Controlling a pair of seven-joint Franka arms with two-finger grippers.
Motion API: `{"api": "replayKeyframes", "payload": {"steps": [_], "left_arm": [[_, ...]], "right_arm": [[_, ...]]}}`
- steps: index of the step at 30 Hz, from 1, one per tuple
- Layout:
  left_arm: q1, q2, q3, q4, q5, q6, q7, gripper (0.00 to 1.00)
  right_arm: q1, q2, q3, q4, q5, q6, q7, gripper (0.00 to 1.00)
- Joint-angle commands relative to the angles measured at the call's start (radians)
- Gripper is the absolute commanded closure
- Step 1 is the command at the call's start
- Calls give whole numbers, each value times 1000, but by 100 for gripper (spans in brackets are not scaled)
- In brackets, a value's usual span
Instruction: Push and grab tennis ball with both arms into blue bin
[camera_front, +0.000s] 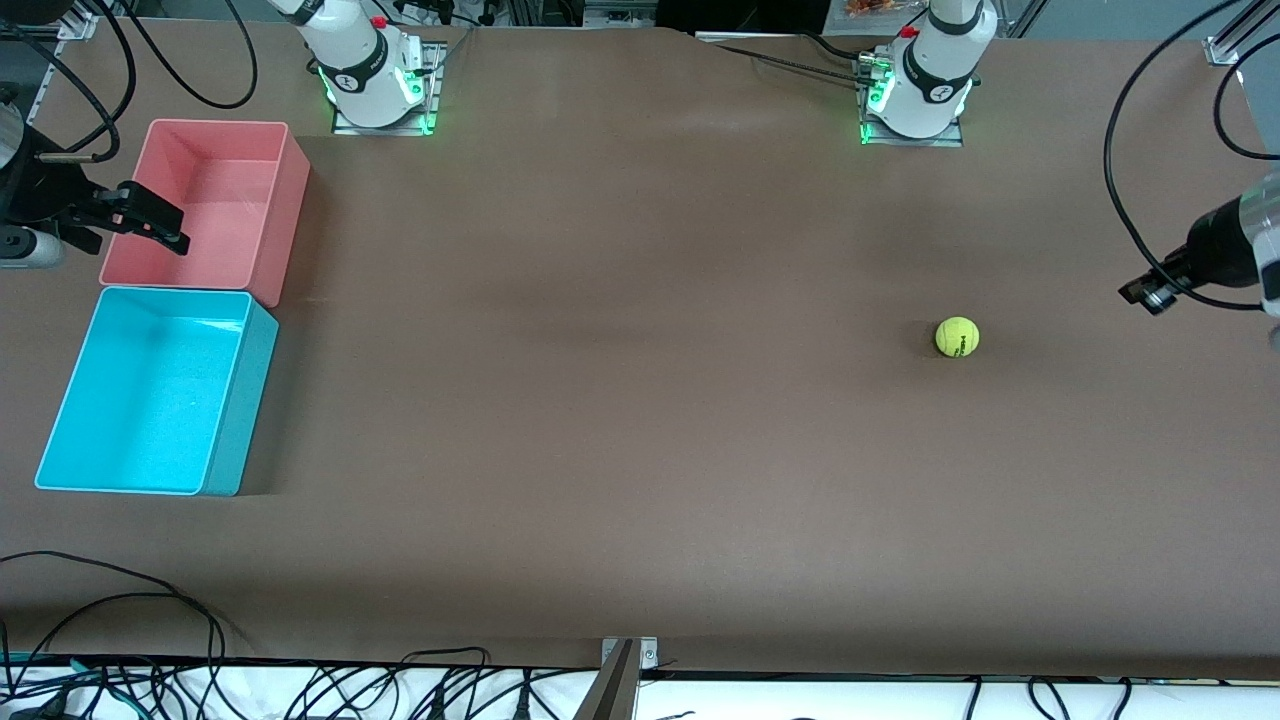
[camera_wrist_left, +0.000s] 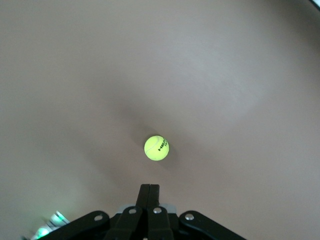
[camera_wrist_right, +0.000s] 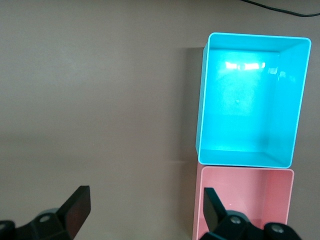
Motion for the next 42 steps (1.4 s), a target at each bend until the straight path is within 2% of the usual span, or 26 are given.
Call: {"api": "replayKeyframes", "payload": {"steps": [1,4,5,11,14,22,28,31,42], "left_arm": [[29,19,-3,-25,7,26,-178,100],[41,22,-3,-71,7,53,-286,100],[54,22,-3,-161,7,136,-411,100],[55,19,-4,-264,7,234,-540,100],[57,10,-4,-370,8,348,-615,100],[72,-5,-4,-595,16,595,-652,100],[103,-5,-4,-767,16,828,-662,100],[121,4,-4,-810,16,912,-678,100],[127,108,-6,-852,16,1055,-733,100]], "right_arm": [[-1,-8,1,14,8,-23,-7,0],[-1,-8,1,14,8,-21,-7,0],[-1,-8,1,14,9,-23,-7,0],[-1,-8,1,14,9,-23,-7,0],[-1,-8,1,14,8,-23,-7,0],[-1,-8,1,14,8,-23,-7,0],[-1,-8,1,14,8,-23,-7,0],[-1,-8,1,14,8,-23,-7,0],[-1,-8,1,14,9,-23,-7,0]]}}
